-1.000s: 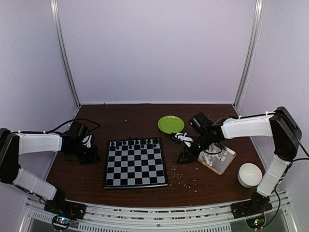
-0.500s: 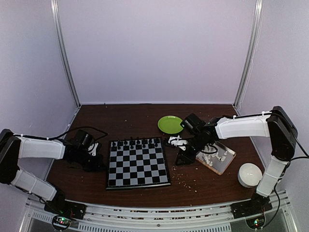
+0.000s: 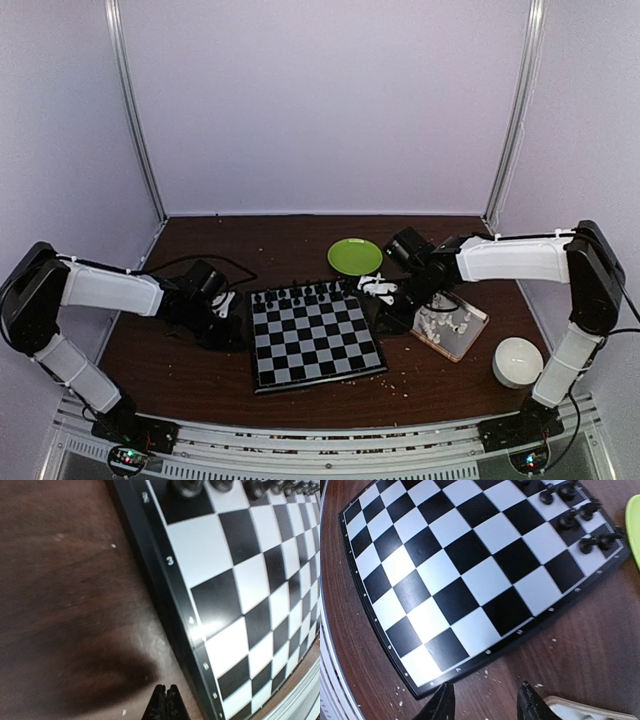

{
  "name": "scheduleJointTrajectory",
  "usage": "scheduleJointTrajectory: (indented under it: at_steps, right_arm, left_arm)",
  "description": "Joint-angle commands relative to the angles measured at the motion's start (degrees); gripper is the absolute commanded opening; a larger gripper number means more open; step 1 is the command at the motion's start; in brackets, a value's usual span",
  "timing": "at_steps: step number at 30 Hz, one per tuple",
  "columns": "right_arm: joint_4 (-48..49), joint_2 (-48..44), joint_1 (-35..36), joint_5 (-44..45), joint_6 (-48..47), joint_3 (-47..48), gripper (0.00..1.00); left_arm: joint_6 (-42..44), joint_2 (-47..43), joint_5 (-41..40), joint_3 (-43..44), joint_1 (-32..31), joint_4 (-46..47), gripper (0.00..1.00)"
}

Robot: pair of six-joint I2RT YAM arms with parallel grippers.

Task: Set up the chess pieces on the board
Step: Move the chessboard to the center of the board, then pick up the king from the storage box.

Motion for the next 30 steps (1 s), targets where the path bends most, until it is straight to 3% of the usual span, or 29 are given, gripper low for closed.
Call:
scheduleJointTrajectory:
  at_steps: [1,2,7,10,14,21,30]
  right_arm:
    - [-3.7,-9.3,-5.4,0.0,1.0,2.8,0.45]
    - [-4.2,-11.7,-6.9,0.8,1.0,3.0,0.48]
    - [-9.2,-20.9,-13.5,5.6,0.0,4.0,0.54]
    - [-15.5,-23.1,-16.4,7.7,-1.0,4.6,0.53]
    - [-16.8,-26.2,-20.2,5.0,-0.8,0.7,0.50]
    - [-20.5,-24.5,-23.5,5.2,-3.8,-3.0,0.55]
    - [-20.2,-15.8,-24.3,13.3,-6.8,-0.9,0.51]
  left_arm:
    - [4.8,-8.4,-6.5,7.2,-0.2,-12.7,0.00]
    - [6.9,-10.2,-8.2,9.3,-0.3,-15.0,0.02]
    - [18.5,-14.3,-14.8,21.0,-0.2,-19.8,0.37]
    - [24.6,-14.5,-14.5,26.7,-0.2,-16.8,0.47]
    - [31.0,-14.1,-10.9,32.2,-0.2,-8.2,0.58]
    - [33.4,-9.8,1.1,35.5,-0.2,1.4,0.66]
    - [34.2,-8.8,-0.1,29.1,-0.2,5.5,0.63]
